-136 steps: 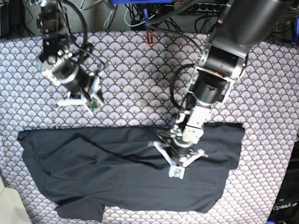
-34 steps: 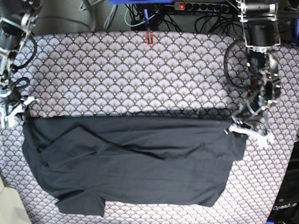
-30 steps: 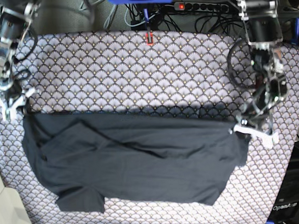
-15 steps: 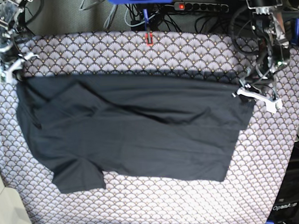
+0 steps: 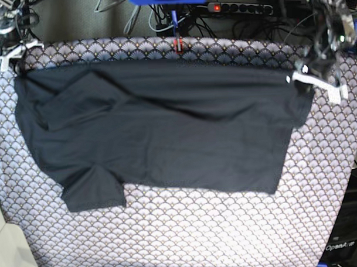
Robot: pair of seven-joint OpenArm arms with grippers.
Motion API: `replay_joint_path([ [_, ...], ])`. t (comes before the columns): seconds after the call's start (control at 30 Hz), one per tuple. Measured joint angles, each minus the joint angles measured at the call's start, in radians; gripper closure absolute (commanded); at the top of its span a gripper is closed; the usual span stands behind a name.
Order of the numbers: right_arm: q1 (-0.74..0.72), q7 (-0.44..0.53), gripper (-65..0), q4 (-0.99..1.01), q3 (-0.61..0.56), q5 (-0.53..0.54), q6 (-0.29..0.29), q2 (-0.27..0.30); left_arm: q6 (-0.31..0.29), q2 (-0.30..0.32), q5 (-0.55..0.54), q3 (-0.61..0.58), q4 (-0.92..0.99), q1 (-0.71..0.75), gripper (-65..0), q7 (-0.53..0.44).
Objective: Fold the T-shirt properly
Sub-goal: 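Drag the shirt by its folded edge toward the robot, then release, then move both grippers down to the shirt's hem corners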
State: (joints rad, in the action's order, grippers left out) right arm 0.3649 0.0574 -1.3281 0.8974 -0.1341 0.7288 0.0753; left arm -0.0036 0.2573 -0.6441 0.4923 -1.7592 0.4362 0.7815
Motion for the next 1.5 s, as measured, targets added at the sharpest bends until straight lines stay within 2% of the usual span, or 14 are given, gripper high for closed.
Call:
replay_joint_path([
  [0.33, 0.023, 0.034, -0.1, -0.002, 0.001, 0.002, -0.003, -0.023, 0.007, 0.000, 0.012, 0.002, 0.039, 0.029, 0.0, -0.011],
  [0.43, 0.023, 0.034, -6.0, -0.002, 0.001, 0.001, -0.003, -0.023, 0.007, 0.000, 0.011, 0.002, 0.038, 0.024, 0.0, -0.011],
  [0.53, 0.024, 0.033, -14.8, -0.002, 0.004, 0.000, -0.005, -0.023, -0.013, 0.000, 0.017, 0.002, 0.034, 0.023, -9.6, -0.016],
  [0.67, 0.057, 0.040, -20.4, -0.003, 0.005, 0.008, -0.012, -0.015, -0.168, 0.006, 0.035, 0.011, 0.032, 0.031, -24.7, -0.027],
  [0.77, 0.081, 0.042, -20.2, -0.003, 0.019, 0.011, -0.012, -0.012, -0.237, 0.003, 0.035, 0.011, 0.031, 0.040, -29.5, -0.030],
  [0.9, 0.086, 0.031, -20.3, -0.003, 0.065, 0.005, -0.012, -0.011, -0.255, -0.011, 0.034, 0.047, 0.032, 0.051, -31.8, -0.023],
  [1.0, 0.039, -0.027, -20.6, 0.004, 0.202, -0.037, -0.016, -0.009, -0.254, -0.029, 0.035, 0.119, 0.020, 0.050, -34.1, -0.023],
  [1.07, -0.002, -0.030, -20.7, 0.007, 0.282, -0.038, -0.028, 0.019, -0.262, -0.027, 0.038, 0.156, -0.011, 0.051, -39.3, -0.022],
  [1.13, -0.048, -0.021, -20.9, 0.004, 0.316, -0.034, -0.034, 0.056, -0.322, -0.030, 0.035, 0.196, -0.038, 0.047, -47.3, -0.023],
  [1.2, -0.089, -0.020, -23.0, 0.003, 0.313, -0.035, -0.031, 0.083, -0.357, -0.039, 0.034, 0.235, -0.069, 0.046, -55.7, -0.019],
  [1.27, -0.141, -0.023, -26.4, 0.003, 0.311, -0.035, -0.031, 0.090, -0.369, -0.037, 0.038, 0.248, -0.081, 0.036, -60.9, -0.017],
  [1.33, -0.208, -0.026, -30.6, 0.004, 0.283, -0.105, -0.023, 0.101, -0.375, -0.038, 0.036, 0.248, -0.088, 0.013, -61.8, -0.018],
  [1.4, -0.309, -0.076, -34.2, 0.013, 0.261, -0.200, -0.029, 0.113, -0.375, -0.037, 0.034, 0.246, -0.089, -0.008, -61.8, -0.018],
  [1.5, -0.465, -0.102, -36.9, 0.031, 0.200, -0.287, -0.022, 0.113, -0.372, -0.059, 0.043, 0.251, -0.089, -0.037, -61.8, -0.016],
])
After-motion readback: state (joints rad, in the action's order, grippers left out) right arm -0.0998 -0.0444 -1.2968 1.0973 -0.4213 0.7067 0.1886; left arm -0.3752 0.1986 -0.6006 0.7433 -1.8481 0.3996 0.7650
